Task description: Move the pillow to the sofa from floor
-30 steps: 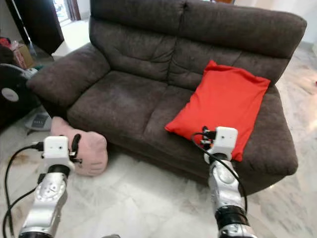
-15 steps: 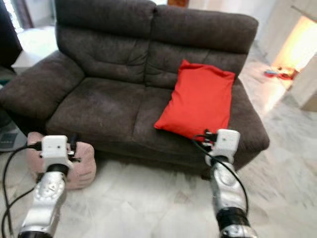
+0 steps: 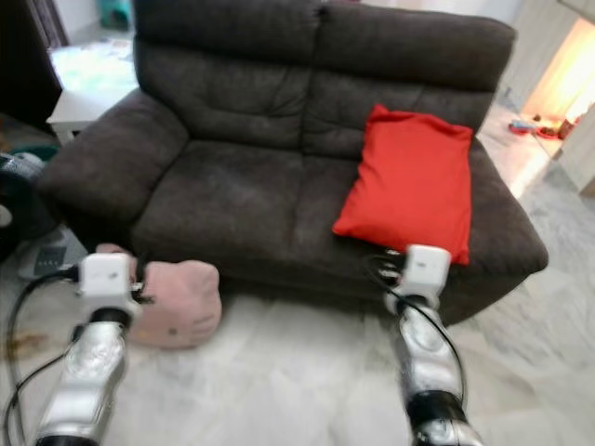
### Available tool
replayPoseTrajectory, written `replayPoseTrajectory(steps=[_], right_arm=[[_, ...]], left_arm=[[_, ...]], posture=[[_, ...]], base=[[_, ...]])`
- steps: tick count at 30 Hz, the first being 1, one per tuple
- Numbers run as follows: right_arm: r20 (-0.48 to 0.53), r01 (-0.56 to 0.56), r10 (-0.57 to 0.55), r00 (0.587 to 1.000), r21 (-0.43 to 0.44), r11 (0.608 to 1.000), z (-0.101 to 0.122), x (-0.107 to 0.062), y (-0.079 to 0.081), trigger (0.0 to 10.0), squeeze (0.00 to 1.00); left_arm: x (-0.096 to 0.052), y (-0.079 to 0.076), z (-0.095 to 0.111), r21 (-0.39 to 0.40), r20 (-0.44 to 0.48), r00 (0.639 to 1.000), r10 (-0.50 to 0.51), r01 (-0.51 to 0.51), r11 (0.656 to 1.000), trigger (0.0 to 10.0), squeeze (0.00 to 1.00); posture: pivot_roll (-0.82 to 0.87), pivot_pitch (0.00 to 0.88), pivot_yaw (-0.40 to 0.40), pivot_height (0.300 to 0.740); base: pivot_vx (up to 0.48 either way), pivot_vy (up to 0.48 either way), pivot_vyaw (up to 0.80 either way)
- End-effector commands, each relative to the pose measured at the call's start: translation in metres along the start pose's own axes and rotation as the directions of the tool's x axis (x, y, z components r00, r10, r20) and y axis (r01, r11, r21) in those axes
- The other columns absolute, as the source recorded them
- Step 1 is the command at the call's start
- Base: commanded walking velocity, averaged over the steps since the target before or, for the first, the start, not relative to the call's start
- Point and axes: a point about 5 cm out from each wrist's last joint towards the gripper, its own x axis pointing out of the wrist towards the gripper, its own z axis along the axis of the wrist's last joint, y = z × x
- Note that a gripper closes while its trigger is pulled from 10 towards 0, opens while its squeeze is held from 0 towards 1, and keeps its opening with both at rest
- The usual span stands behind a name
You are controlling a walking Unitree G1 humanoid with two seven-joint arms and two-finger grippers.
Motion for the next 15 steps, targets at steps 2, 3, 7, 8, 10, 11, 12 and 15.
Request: replayPoseTrajectory(steps=[2,3,7,8,10,11,12,15], right_arm=[[-0.002,0.035,-0.035,0.999,-0.009,0.999,-0.0011,-0.0030,-0.0127,10.0,0.00],[-0.003,0.033,-0.033,0.999,-0.010,0.999,-0.0011,-0.0028,-0.0124,10.0,0.00],[-0.004,0.031,-0.031,1.000,-0.012,0.999,-0.0013,-0.0027,-0.0118,10.0,0.00],[-0.005,0.031,-0.031,1.000,-0.011,0.999,-0.0013,-0.0026,-0.0116,10.0,0.00],[-0.005,0.030,-0.030,1.000,-0.011,0.999,-0.0013,-0.0023,-0.0114,10.0,0.00],[-0.005,0.030,-0.030,1.000,-0.012,0.999,-0.0012,-0.0022,-0.0114,10.0,0.00],[-0.005,0.030,-0.030,1.000,-0.012,0.999,-0.0012,-0.0022,-0.0114,10.0,0.00],[-0.004,0.029,-0.029,1.000,-0.012,1.000,-0.0011,-0.0020,-0.0114,10.0,0.00]], left_arm=[[-0.0009,-0.0095,0.0021,-0.022,0.006,1.000,-0.020,0.020,1.000,10.0,0.00],[-0.0009,-0.0095,0.0022,-0.023,0.006,1.000,-0.019,0.019,1.000,10.0,0.00],[-0.0011,-0.0093,0.0020,-0.023,0.005,1.000,-0.018,0.018,1.000,10.0,0.00],[-0.0011,-0.0091,0.0017,-0.023,0.004,1.000,-0.018,0.018,1.000,10.0,0.00],[-0.0013,-0.0086,0.0012,-0.022,0.002,1.000,-0.016,0.016,1.000,10.0,0.00],[-0.0013,-0.0086,0.0012,-0.022,0.001,1.000,-0.015,0.015,1.000,10.0,0.00],[-0.0013,-0.0086,0.0012,-0.022,0.001,1.000,-0.015,0.015,1.000,10.0,0.00],[-0.0011,-0.0084,0.0015,-0.021,0.003,1.000,-0.014,0.014,1.000,10.0,0.00]], posture=[[0.16,0.063,-0.087,0.740],[0.16,0.064,-0.087,0.740],[0.16,0.063,-0.087,0.740],[0.16,0.063,-0.087,0.740],[0.16,0.063,-0.087,0.740],[0.16,0.062,-0.088,0.740],[0.16,0.062,-0.088,0.740],[0.17,0.060,-0.087,0.740]], base=[[0.000,0.480,0.00],[0.000,0.480,0.00],[0.000,0.480,0.00],[0.000,0.480,0.00],[0.000,0.480,0.00],[0.000,0.480,0.00],[0.000,0.480,0.00],[0.000,0.480,0.00]])
